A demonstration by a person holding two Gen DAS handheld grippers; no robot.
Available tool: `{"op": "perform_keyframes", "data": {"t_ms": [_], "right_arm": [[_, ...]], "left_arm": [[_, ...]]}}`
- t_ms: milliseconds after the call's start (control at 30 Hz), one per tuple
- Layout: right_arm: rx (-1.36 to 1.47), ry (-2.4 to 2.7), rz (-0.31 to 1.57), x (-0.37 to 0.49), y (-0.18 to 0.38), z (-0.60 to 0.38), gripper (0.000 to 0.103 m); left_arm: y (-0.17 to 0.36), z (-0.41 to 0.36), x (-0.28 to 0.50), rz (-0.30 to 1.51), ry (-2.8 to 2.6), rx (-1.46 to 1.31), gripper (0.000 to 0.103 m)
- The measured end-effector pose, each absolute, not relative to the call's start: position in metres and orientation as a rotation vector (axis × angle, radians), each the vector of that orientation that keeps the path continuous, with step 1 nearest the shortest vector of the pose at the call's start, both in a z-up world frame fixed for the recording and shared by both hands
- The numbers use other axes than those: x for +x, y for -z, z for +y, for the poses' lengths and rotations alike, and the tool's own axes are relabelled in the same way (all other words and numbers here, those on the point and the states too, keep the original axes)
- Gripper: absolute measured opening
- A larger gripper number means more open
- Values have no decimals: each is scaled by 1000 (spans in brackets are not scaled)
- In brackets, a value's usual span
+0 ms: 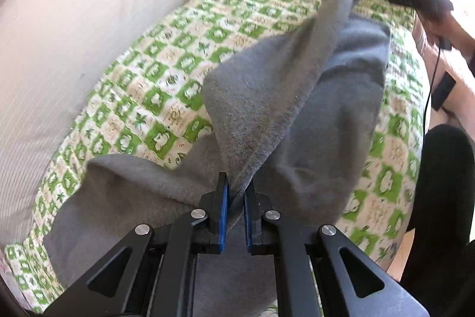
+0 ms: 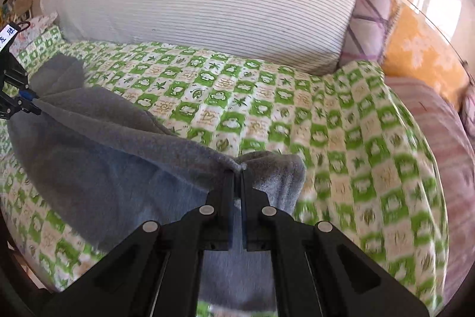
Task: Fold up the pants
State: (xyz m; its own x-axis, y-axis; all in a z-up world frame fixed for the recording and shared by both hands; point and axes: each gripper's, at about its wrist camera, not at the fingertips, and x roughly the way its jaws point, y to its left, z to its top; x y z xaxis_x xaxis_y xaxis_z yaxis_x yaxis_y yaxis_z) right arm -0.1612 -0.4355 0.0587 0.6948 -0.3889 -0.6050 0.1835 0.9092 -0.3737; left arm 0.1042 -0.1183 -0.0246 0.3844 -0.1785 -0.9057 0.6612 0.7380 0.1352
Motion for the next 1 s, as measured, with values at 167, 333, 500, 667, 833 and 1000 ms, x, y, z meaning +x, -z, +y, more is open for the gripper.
{"op": "perform_keyframes", "data": {"t_ms": [167,333,500,667,833,1000], "right_arm": [[-215,341,709,-200,-44,-433,4],[-102,345,803,-212,-5,-440,9],[-44,383,786,-217,-7,-431,47],[0,286,636,-216,-35,-392,61],[129,117,583,-178,-38,-353,62],[142,-14,635,-112,-18,-291,62]], "left_arm": [[31,-126,82,1021,554,520,8],[67,-135,66,1039,520,578,15],[58,-118,64,1041,526,484,34],[41,-80,61,1005,472,443,50],[40,-20,73,1032,351,361,50],[42,49,94,1075,225,285,50]]}}
